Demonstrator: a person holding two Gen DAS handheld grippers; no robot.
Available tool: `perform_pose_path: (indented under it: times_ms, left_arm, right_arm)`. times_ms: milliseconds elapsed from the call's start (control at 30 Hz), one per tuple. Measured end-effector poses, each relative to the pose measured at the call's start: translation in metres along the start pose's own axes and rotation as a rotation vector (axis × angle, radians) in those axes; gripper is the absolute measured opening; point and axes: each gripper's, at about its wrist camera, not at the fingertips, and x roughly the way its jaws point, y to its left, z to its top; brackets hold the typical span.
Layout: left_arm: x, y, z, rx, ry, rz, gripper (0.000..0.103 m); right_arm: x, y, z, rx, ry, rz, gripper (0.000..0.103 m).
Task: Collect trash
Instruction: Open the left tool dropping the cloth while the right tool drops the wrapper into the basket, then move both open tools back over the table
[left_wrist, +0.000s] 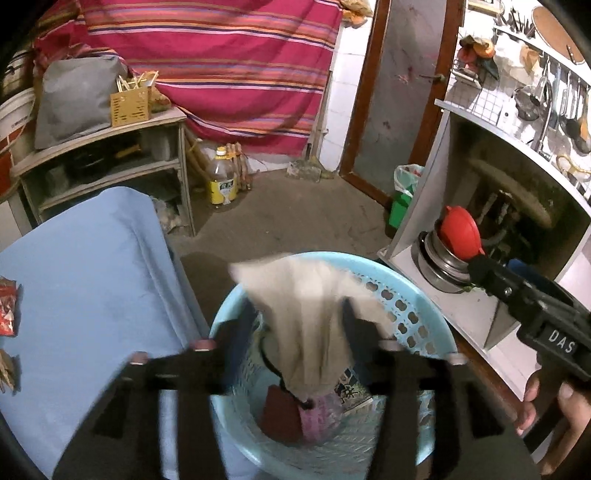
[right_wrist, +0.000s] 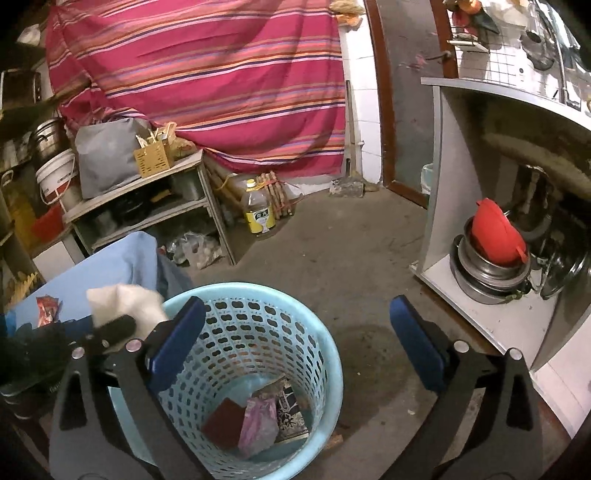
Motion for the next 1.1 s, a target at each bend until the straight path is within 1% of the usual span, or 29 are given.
perform_pose_path:
  times_ms: [33,100,333,433,533,700,767,867,900,1000,1100]
  left_arm:
    - [-0.001,0.0,0.0,0.0,-0.005,0.002,0.07]
    - [-0.003,0.0,-0.001,0.005,-0.005,-0.003,0.076]
    - [-0.014,0.006,-0.003,0.001,0.005,0.002,0.088]
    - [-0.027,0.013,-0.005,-0.01,-0.004,0.013,0.09]
    - [-0.043,0.024,-0.007,-0.016,-0.017,0.043,0.091]
    - [-0.077,0.063,-0.014,-0.065,-0.048,0.105,0.094]
    - [-0.096,0.087,-0.02,-0.088,-0.066,0.146,0.094]
    - [-0.124,0.126,-0.03,-0.124,-0.103,0.241,0.098]
    - [-0.132,0.138,-0.034,-0.136,-0.111,0.266,0.098]
    - [-0.156,0.183,-0.047,-0.158,-0.126,0.384,0.098]
    - [-0.172,0.223,-0.062,-0.178,-0.125,0.475,0.098]
  right_arm:
    - [0.0,0.0,0.0,0.0,-0.001,-0.005,0.098]
    - [0.0,-0.002,0.001,0.008,-0.004,-0.007,0.098]
    - [0.0,-0.004,0.001,0.028,0.001,-0.017,0.099]
    - [-0.002,-0.001,0.002,0.039,-0.003,-0.018,0.099]
    - [-0.003,0.004,0.005,0.053,-0.016,-0.02,0.099]
    - [-0.007,0.027,0.009,0.075,-0.043,-0.02,0.099]
    - [-0.005,0.041,0.008,0.077,-0.042,-0.011,0.099]
    - [-0.001,0.068,0.007,0.07,-0.029,0.024,0.099]
    - [0.001,0.083,0.006,0.057,-0.023,0.038,0.099]
    - [0.004,0.123,0.002,0.0,-0.018,0.075,0.099]
    - [0.009,0.162,-0.003,-0.056,-0.005,0.118,0.099]
